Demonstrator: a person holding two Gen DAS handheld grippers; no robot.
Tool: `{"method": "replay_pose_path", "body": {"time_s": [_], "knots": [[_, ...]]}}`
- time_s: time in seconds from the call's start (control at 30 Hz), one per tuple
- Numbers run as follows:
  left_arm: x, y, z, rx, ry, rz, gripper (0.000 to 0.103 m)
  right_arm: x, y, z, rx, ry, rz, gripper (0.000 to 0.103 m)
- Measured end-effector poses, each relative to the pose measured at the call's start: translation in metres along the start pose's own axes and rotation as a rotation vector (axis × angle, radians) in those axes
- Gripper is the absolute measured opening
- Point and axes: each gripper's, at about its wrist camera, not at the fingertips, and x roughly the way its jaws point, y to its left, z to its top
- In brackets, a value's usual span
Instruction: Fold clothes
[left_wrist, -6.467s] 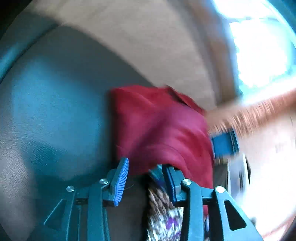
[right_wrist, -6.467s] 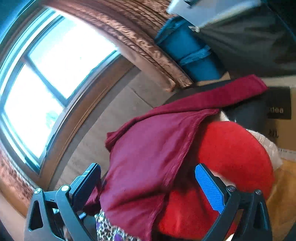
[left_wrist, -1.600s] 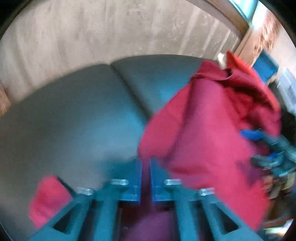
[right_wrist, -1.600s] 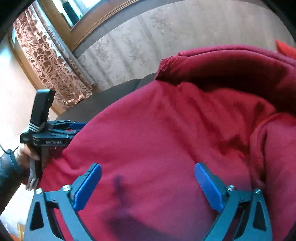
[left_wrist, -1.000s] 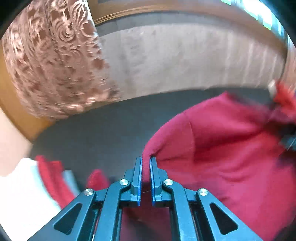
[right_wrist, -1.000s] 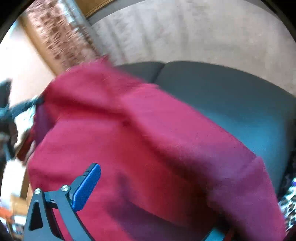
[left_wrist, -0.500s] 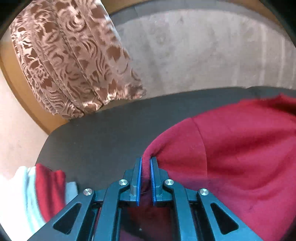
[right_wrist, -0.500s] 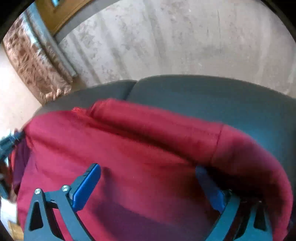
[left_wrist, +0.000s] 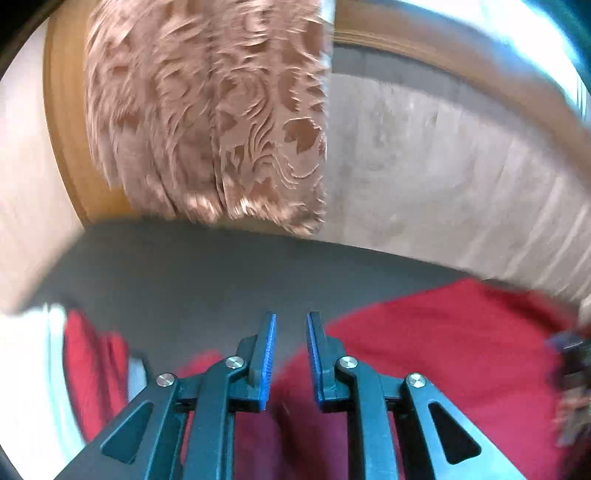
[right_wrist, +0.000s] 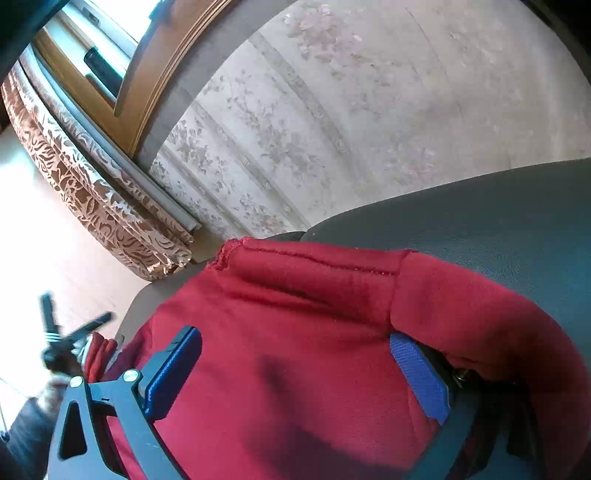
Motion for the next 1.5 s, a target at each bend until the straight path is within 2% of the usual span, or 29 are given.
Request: {"method": "replay_pose_path", "body": {"time_s": [0.03, 0.1, 0.2, 0.27, 0.33, 0.37, 0.47, 0.5, 0.57, 0.67, 0.73, 0.8, 0.87, 0.93, 1.0, 1.1, 1.13, 1.23, 1.27, 1.4, 1.5], "knots": [[-0.01, 0.006, -0.007, -0.026, 0.02, -0.022, 0.016, 0.001, 0.002, 0.0, -0.012, 0.006, -0.014, 0.103], [-0.026, 0.013, -0.028, -0.028, 0.049, -0.017, 0.016, 0.003, 0.006, -0.001, -0.036, 0.019, -0.043, 0.103], [-0.029, 0.005, -0.063, 0.034, 0.127, -0.001, 0.016, 0.003, 0.012, -0.008, -0.075, 0.042, -0.1, 0.103], [-0.023, -0.006, -0.086, 0.094, 0.183, 0.012, 0.016, 0.005, 0.023, -0.014, -0.123, 0.073, -0.17, 0.103], [-0.011, -0.017, -0.098, 0.142, 0.2, 0.061, 0.016, 0.009, 0.039, -0.024, -0.205, 0.135, -0.268, 0.103], [-0.001, -0.019, -0.099, 0.143, 0.21, 0.085, 0.016, 0.011, 0.049, -0.03, -0.256, 0.174, -0.319, 0.103], [0.044, -0.004, -0.097, 0.027, 0.288, 0.161, 0.017, 0.012, 0.075, -0.055, -0.409, 0.277, -0.393, 0.103], [0.053, 0.001, -0.093, -0.011, 0.274, 0.18, 0.017, 0.01, 0.08, -0.063, -0.437, 0.29, -0.396, 0.103], [0.065, 0.002, -0.079, -0.021, 0.229, 0.259, 0.019, 0.003, 0.087, -0.082, -0.488, 0.282, -0.385, 0.103], [0.083, 0.008, -0.056, -0.032, 0.218, 0.402, 0.024, -0.002, 0.084, -0.09, -0.503, 0.244, -0.368, 0.103], [0.086, 0.022, -0.042, -0.137, 0.232, 0.443, 0.023, -0.002, 0.08, -0.088, -0.497, 0.24, -0.36, 0.103], [0.072, 0.03, -0.03, -0.254, 0.184, 0.418, 0.021, 0.001, 0.077, -0.085, -0.506, 0.235, -0.358, 0.103], [0.047, 0.022, -0.026, -0.275, 0.098, 0.349, 0.021, 0.007, 0.076, -0.079, -0.515, 0.232, -0.362, 0.103], [0.025, 0.002, -0.032, -0.215, 0.048, 0.256, 0.021, 0.011, 0.076, -0.077, -0.525, 0.227, -0.369, 0.103], [0.009, -0.028, -0.053, -0.118, 0.051, 0.096, 0.023, 0.016, 0.078, -0.073, -0.536, 0.226, -0.374, 0.103], [0.0, -0.074, -0.103, 0.056, 0.082, -0.016, 0.023, 0.024, 0.081, -0.069, -0.557, 0.226, -0.393, 0.103], [0.003, -0.088, -0.12, 0.104, 0.094, -0.023, 0.023, 0.027, 0.082, -0.068, -0.563, 0.226, -0.402, 0.103], [0.017, -0.094, -0.16, 0.124, 0.094, -0.012, 0.025, 0.032, 0.084, -0.065, -0.558, 0.219, -0.419, 0.103], [0.015, -0.094, -0.169, 0.134, 0.062, -0.003, 0.026, 0.033, 0.084, -0.064, -0.551, 0.218, -0.417, 0.103], [0.009, -0.079, -0.174, 0.064, 0.042, -0.018, 0.026, 0.031, 0.082, -0.062, -0.535, 0.216, -0.4, 0.103], [0.001, -0.084, -0.18, 0.08, 0.045, -0.01, 0.026, 0.029, 0.082, -0.062, -0.532, 0.213, -0.396, 0.103]]}}
